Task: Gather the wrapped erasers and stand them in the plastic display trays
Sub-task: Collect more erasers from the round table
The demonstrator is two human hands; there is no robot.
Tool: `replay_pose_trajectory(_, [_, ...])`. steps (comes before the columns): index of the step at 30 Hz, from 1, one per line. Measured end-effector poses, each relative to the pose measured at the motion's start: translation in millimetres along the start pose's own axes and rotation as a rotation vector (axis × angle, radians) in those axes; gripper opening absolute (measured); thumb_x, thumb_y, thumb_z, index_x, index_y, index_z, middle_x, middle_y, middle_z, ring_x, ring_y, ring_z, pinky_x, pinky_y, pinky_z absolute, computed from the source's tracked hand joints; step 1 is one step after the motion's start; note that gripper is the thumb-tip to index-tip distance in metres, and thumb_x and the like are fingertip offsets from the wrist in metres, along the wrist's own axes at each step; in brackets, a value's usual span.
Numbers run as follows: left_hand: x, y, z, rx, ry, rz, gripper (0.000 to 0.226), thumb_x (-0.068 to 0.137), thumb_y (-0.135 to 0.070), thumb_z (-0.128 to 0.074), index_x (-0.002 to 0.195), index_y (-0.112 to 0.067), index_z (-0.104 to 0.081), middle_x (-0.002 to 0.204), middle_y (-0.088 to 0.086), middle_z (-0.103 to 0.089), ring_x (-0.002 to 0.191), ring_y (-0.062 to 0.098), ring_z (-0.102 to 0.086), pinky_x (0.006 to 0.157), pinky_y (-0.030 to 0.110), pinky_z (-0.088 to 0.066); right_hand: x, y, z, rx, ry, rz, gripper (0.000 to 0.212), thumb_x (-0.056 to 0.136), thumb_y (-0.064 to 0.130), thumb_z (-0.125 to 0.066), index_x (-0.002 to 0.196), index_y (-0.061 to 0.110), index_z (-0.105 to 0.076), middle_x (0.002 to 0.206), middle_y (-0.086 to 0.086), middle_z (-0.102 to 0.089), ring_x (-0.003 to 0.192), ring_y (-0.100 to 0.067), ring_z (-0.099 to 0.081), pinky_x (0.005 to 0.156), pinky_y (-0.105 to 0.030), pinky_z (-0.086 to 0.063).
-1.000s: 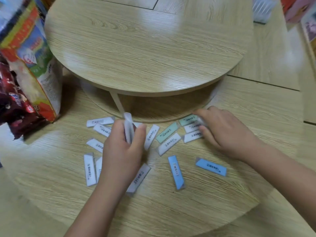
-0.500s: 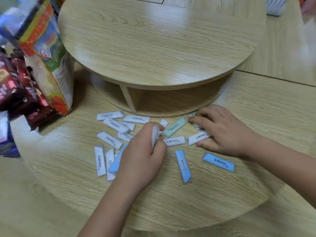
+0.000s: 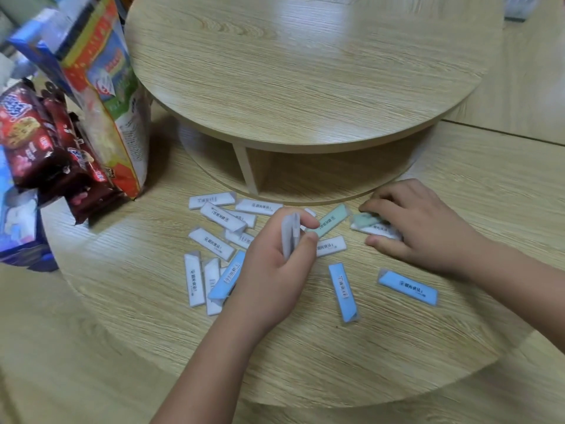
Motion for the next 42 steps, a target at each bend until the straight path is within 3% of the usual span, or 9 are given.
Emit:
replay_pose_trajectory(5, [2, -1, 0, 0.029, -0.100, -0.024, 0.017, 0.092, -0.027, -0.066, 0.076, -0.024, -0.061, 0.069, 0.005, -0.056, 0.062, 0.012, -0.051, 0.057, 0.020, -0.041, 8, 11, 6, -0.106, -0.053, 0.032, 0.045, 0.089, 0.054, -0.041, 0.109, 0.020, -0.062, 0.091, 0.001, -0.059, 0.081, -0.021, -0.057, 0.058, -0.025, -0.037])
replay_pose_trajectory(12, [7, 1, -1, 0.004, -0.170, 0.036, 0.021, 0.088, -0.040, -0.068, 0.078, -0.025, -0.060, 0.074, 0.002, -0.063, 0.069, 0.013, -0.060, 0.062, 0.026, -0.049, 12, 15, 11, -0.129, -0.166, -0.020, 0.035, 0.092, 0.034, -0.041, 0.083, 0.009, -0.064, 0.072, -0.006, -0.058, 0.052, -0.029, -0.056, 0.041, -0.027, -0.037])
replay_pose_trajectory(18, [8, -5, -7, -0.105, -0.180, 0.023, 0.037, 0.072, -0.063, -0.065, 0.084, -0.028, -0.057, 0.067, 0.000, -0.060, 0.060, 0.020, -0.058, 0.063, 0.048, -0.053, 11, 53, 46, 0.400, -0.365, -0.158, 0.026, 0.091, 0.030, -0.041, 0.092, 0.015, -0.062, 0.079, 0.018, -0.051, 0.071, -0.005, -0.046, 0.064, -0.011, -0.035])
replay_pose_trajectory(23, [9, -11, -11, -0.262, -0.174, -0.031, 0.030, 0.082, -0.050, -0.063, 0.087, -0.021, -0.058, 0.073, -0.007, -0.063, 0.068, 0.008, -0.061, 0.062, 0.025, -0.049, 8, 116, 44, 1.107, -0.349, -0.265, 0.010, 0.091, 0.014, -0.062, 0.098, 0.017, -0.068, 0.099, 0.005, -0.072, 0.091, -0.012, -0.067, 0.075, -0.029, -0.054])
replay_pose_trajectory(25, [8, -14, -10, -0.281, -0.171, -0.037, 0.017, 0.093, -0.034, -0.060, 0.086, -0.018, -0.057, 0.071, -0.009, -0.059, 0.067, 0.005, -0.058, 0.062, 0.022, -0.047, 4, 125, 41, 1.115, -0.415, -0.332, 0.009, 0.091, 0.016, -0.062, 0.092, 0.019, -0.070, 0.098, 0.003, -0.071, 0.094, -0.017, -0.065, 0.079, -0.036, -0.052])
replay_pose_trajectory(27, [8, -13, -4, -0.242, -0.215, -0.030, 0.015, 0.099, -0.027, -0.056, 0.086, -0.019, -0.057, 0.071, -0.008, -0.058, 0.067, 0.006, -0.057, 0.063, 0.022, -0.047, 4, 124, 44, 1.063, -0.456, -0.381, 0.018, 0.091, 0.019, -0.057, 0.093, 0.029, -0.072, 0.095, 0.009, -0.066, 0.096, -0.013, -0.062, 0.081, -0.023, -0.048])
replay_pose_trajectory(33, [8, -12, -6, -0.230, -0.080, 0.030, 0.017, 0.093, -0.037, -0.058, 0.091, -0.020, -0.057, 0.081, 0.010, -0.068, 0.074, 0.019, -0.068, 0.069, 0.040, -0.058, 27, 102, 49, 1.741, -0.573, -0.649, 0.028, 0.097, 0.014, -0.036, 0.104, 0.019, -0.063, 0.064, 0.005, -0.041, 0.057, -0.009, -0.036, 0.053, -0.025, -0.035])
replay_pose_trajectory(36, [7, -19, -14, -0.053, -0.051, -0.021, 0.015, 0.087, -0.047, -0.053, 0.085, -0.033, -0.052, 0.079, -0.008, -0.060, 0.073, 0.001, -0.058, 0.064, 0.020, -0.044, 37, 114, 51, 1.709, -0.626, -0.661, 0.029, 0.102, 0.026, -0.033, 0.102, 0.021, -0.062, 0.066, 0.005, -0.042, 0.063, -0.010, -0.040, 0.065, -0.029, -0.039])
replay_pose_trajectory(42, [4, -20, -12, 0.111, 0.013, -0.128, 0.021, 0.087, -0.064, -0.043, 0.096, -0.045, -0.046, 0.099, -0.012, -0.056, 0.091, 0.001, -0.057, 0.071, 0.018, -0.045, 35, 127, 46, 1.760, -0.461, -0.398, 0.057, 0.088, 0.065, -0.028, 0.116, 0.023, -0.055, 0.084, 0.002, -0.042, 0.068, -0.010, -0.045, 0.065, -0.027, -0.044])
Point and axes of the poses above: each hand's wrist, its own x-axis towards the middle knuckle, its own z-axis out of the back of the hand, y = z × x, the point moved 5 cm from there along x, towards the middle knuckle
